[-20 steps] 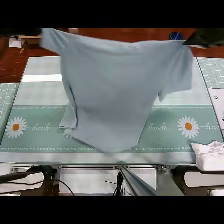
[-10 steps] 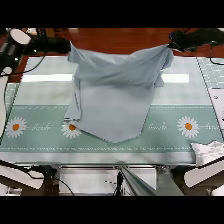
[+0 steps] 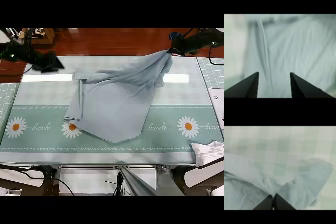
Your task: Fold the shirts.
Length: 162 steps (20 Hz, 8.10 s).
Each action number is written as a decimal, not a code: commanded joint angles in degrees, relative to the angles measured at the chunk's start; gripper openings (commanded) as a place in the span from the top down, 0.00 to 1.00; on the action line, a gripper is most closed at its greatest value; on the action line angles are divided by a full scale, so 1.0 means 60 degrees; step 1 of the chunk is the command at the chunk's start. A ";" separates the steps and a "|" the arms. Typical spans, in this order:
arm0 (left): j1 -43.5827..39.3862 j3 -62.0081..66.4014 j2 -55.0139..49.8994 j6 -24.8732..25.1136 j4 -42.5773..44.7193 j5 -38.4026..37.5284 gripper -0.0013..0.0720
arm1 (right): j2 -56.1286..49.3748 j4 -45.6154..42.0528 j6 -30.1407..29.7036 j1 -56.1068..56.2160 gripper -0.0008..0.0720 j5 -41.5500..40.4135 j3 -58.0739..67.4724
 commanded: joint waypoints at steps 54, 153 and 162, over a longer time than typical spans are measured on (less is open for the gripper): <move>0.3971 0.0160 1.0131 0.1402 -0.5085 0.5413 0.95 | 0.6925 -0.0605 -0.0437 -0.0761 0.96 -0.2375 0.0011; 0.3377 -0.9482 0.3876 0.1195 0.0729 0.1996 0.95 | 0.0481 0.1162 -0.1355 -0.1628 0.39 0.1450 -0.6277; 0.3377 -0.9482 0.3876 0.1260 0.0732 0.1996 0.95 | 0.0481 0.1104 -0.0790 -0.0226 0.42 0.0943 -0.6284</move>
